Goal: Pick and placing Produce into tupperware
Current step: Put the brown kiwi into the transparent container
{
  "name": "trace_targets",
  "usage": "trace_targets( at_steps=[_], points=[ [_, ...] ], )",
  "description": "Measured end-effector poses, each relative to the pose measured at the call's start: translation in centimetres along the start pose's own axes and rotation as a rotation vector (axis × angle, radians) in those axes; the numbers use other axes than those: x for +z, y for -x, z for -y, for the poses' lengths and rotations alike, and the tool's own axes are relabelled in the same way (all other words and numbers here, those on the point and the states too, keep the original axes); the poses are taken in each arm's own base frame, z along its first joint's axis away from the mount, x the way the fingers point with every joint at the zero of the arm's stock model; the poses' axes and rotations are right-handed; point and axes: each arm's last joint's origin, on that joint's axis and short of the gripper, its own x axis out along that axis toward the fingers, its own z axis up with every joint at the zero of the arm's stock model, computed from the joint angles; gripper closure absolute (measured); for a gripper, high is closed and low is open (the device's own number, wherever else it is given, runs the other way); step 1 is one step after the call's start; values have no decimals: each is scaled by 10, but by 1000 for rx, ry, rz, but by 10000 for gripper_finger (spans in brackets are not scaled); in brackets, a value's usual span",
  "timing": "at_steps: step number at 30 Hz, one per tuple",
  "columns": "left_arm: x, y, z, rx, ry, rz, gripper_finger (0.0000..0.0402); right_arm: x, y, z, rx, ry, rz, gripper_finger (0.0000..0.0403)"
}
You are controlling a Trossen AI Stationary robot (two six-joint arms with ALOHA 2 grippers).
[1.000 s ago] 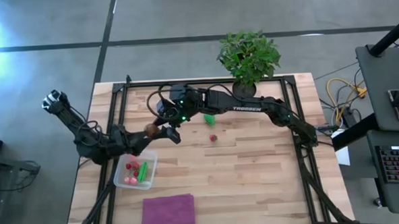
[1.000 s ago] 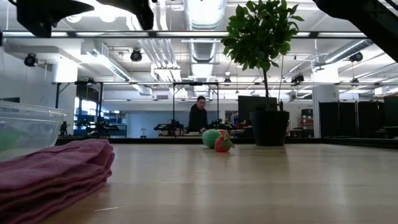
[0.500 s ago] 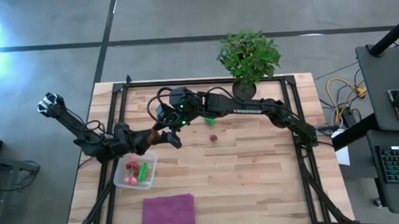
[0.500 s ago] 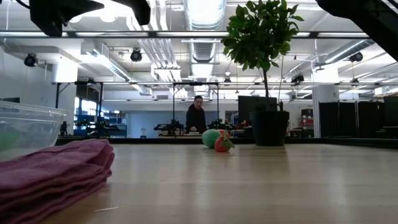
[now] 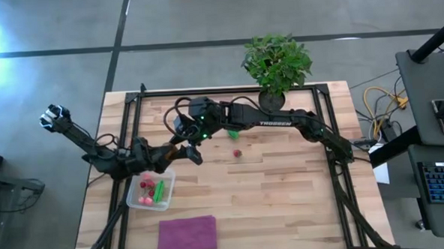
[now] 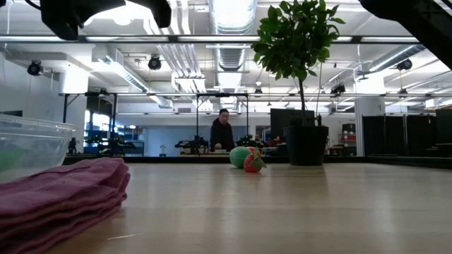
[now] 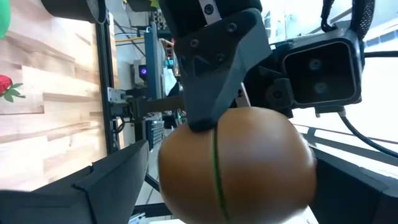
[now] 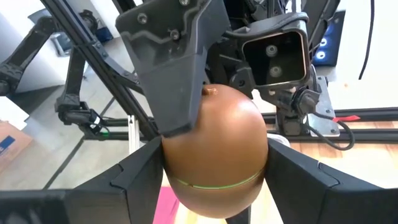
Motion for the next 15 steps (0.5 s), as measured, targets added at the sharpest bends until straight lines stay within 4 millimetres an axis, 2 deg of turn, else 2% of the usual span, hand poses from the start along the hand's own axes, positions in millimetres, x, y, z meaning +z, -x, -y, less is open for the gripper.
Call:
trace_targets(
  at_steps=[9,15],
  points=[
    [1,1,2,-8,10,-5,36,-1,0,2,-35,30,-5,161],
    [2,1,1,-8,9,-5,71,-1,-1,2,-37,33,-3,157]
  ],
)
